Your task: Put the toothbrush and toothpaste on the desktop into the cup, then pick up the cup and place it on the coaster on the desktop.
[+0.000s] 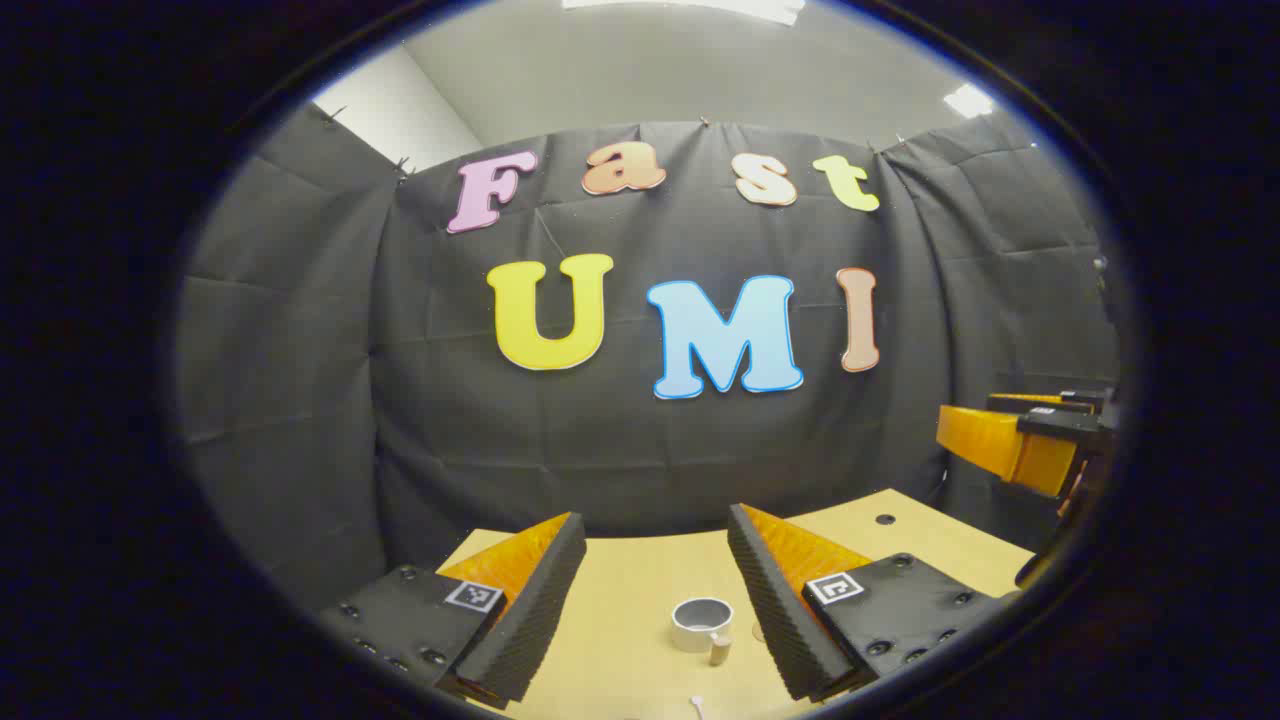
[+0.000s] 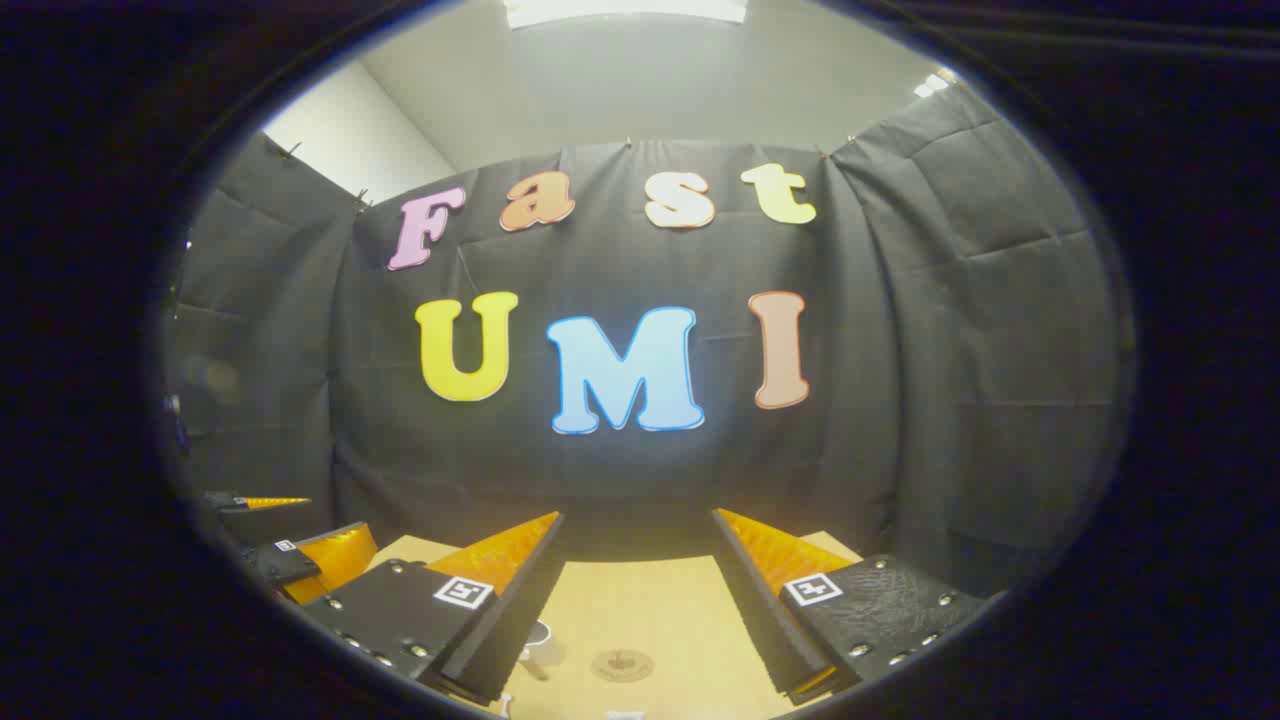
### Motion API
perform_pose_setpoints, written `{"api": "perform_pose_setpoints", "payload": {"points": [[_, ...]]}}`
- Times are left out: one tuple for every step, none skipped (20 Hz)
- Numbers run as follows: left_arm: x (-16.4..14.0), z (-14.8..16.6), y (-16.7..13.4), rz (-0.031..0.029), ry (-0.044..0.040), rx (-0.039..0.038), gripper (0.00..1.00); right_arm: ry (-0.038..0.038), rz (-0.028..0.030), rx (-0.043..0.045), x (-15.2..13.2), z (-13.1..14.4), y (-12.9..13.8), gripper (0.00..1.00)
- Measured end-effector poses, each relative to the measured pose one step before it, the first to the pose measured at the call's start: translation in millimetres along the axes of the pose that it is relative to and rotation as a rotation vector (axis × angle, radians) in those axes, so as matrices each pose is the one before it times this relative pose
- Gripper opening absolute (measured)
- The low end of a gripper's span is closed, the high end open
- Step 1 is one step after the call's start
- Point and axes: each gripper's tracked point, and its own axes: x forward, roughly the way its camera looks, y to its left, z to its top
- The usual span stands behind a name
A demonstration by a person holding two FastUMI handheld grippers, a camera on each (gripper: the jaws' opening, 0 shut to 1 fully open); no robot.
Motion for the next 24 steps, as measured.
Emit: {"api": "perform_pose_setpoints", "payload": {"points": [[2.33,0.43,-0.26,-0.0024,0.00026,-0.01026,0.84,0.01595,0.00342,0.00797,1.58,-1.75,-1.42,0.9],[2.58,-1.51,-0.67,0.00046,0.00586,-0.00956,0.84,0.01526,0.00823,0.01054,0.59,-4.02,2.54,0.9],[2.56,-1.07,-1.17,0.00066,0.00242,-0.00542,0.94,0.01397,0.00757,0.00927,4.49,-2.78,0.9,0.9],[3.89,1.57,0.87,0.00266,-0.00027,-0.00239,0.94,0.00738,0.00183,0.00298,3.52,-1.59,-0.63,0.9],[2.42,-1.55,-0.83,-0.00057,0.00353,-0.0013,0.94,0.00588,0.00174,-0.00192,2.44,-0.61,-0.39,0.9],[3.03,0.47,-2.69,-0.00242,0.00389,-0.0031,0.94,0.0078,-0.00196,-0.0043,2.17,0.02,-0.8,0.9],[2.22,-1.76,-2.21,-0.0036,0.00298,-0.00361,0.94,0.00745,-0.00004,-0.00421,1.38,-1.56,-0.12,0.9],[1.05,-0.23,-1.53,-0.00262,-0.00022,-0.00426,0.94,0.00491,0.00109,-0.00493,1.48,0.11,-0.08,0.9],[0.81,0.79,-0.78,-0.00261,0.00057,-0.00663,0.94,0.00956,0.00276,-0.00336,1.38,-3.01,0.47,0.92],[1.43,-0.46,-1.42,-0.00359,0.002,-0.00585,0.94,0.01158,0.00401,-0.00043,1.68,-1.79,0.34,0.92],[1.54,-2.69,-2.21,-0.00253,0.00735,0.00001,0.94,0.00867,0.0045,0.00109,1.14,-1.29,1.05,0.92],[0.95,-2.99,-0.53,0.00029,0.01042,0.00303,0.94,0.01031,0.00395,-0.00164,1.7,-1.45,1.26,0.92],[2.36,-4.02,-1.7,-0.00333,0.01365,0.00163,0.94,0.01153,0.00098,-0.00179,0.7,-2.78,0.2,0.92],[1.19,-4.68,-0.85,0.00306,0.01484,0.00047,0.94,0.01397,0.00285,-0.00114,0.84,-3.01,0.11,0.92],[1.18,-4.41,0.6,0.00191,0.01635,0.00046,0.94,0.01468,0.00142,-0.0035,1.55,-4.08,1.12,0.92],[5.37,-4.35,0.61,0.00317,0.01996,-0.00061,0.94,0.01707,0.00206,-0.00386,1.32,-3.83,0.62,0.92],[1.86,-7.6,0.43,0.00391,0.02417,-0.00247,0.94,0.02116,0.00141,-0.00359,0.72,-6.02,1.12,0.92],[0.64,-11.18,-0.28,0.0034,0.02705,-0.00354,0.94,0.02158,0.00177,-0.00242,0.7,-5.89,0.44,0.92],[0.73,-9.49,0.5,0.00164,0.02756,-0.00472,0.94,0.02695,0.00192,-0.00271,0.5,-8.65,0.66,0.92],[0.44,-9.23,0.16,-0.00083,0.02779,-0.00559,0.94,0.02497,-0.00139,-0.00153,0.51,-7.9,-0.04,0.92],[1.31,-12.43,0.57,0.00213,0.03187,-0.00413,0.94,0.03098,-0.00194,-0.00135,0.72,-10.44,-0.81,0.92],[1.85,-12.27,-0.05,-0.00295,0.03474,-0.00182,0.94,0.03247,0.00073,0.00181,1.54,-8.89,0.29,0.92],[3.0,-12.89,-0.18,0.00129,0.03708,-0.00171,0.95,0.03736,0.00169,0.00357,2.31,-13.13,0.6,0.92],[1.18,-14.15,-0.79,0.00005,0.03863,-0.00429,0.94,0.04292,0.00099,0.0029,1.78,-11.54,-0.25,0.92]]}}
